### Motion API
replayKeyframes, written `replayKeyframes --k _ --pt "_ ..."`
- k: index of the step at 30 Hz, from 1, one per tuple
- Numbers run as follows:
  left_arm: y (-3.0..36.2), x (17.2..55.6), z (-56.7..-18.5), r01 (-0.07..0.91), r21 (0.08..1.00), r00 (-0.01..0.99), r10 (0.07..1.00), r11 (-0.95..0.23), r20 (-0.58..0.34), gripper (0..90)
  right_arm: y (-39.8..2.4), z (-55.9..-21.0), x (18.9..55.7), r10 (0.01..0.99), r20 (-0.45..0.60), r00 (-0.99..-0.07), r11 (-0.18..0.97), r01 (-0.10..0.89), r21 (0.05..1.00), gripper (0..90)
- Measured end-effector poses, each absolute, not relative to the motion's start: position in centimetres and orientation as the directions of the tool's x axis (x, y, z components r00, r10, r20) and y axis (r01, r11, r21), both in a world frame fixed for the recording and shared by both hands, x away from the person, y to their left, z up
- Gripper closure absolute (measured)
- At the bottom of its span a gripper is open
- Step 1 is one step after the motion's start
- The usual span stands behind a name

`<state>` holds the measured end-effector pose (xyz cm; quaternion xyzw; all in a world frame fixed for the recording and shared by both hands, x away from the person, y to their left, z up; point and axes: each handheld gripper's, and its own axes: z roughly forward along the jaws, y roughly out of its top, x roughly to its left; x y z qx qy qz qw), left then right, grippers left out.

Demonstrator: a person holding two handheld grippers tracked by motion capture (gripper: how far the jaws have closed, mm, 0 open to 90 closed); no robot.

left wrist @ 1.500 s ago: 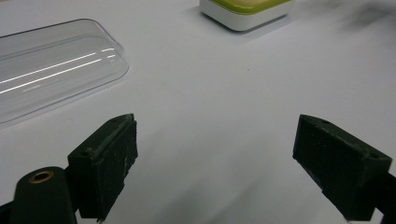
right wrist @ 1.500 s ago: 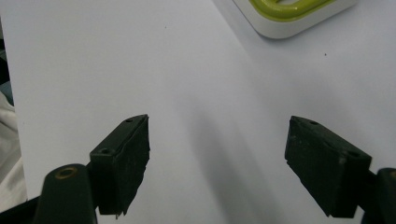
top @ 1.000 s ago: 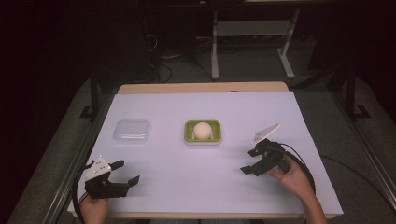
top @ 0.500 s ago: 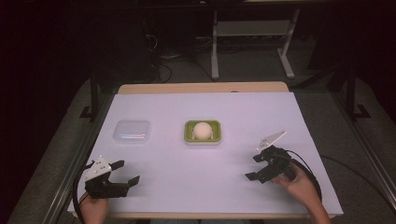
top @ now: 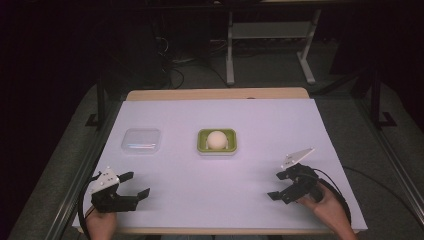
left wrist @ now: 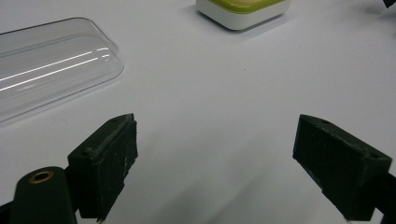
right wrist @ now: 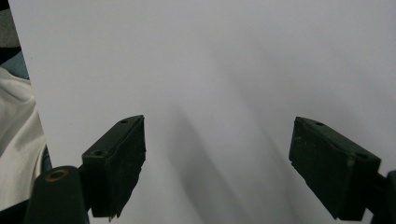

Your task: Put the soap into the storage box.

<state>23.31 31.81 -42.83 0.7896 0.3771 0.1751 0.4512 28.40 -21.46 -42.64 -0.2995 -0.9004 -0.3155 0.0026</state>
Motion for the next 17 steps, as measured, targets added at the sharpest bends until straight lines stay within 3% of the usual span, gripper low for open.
replayKeyframes --k 17 --pt "31.6 23.4 -42.8 0.434 0.836 0.663 0.748 -0.335 -0.044 13.0 -22.0 -42.9 26.2 0.562 0.187 -0.806 0.594 0.550 0.588 14.6"
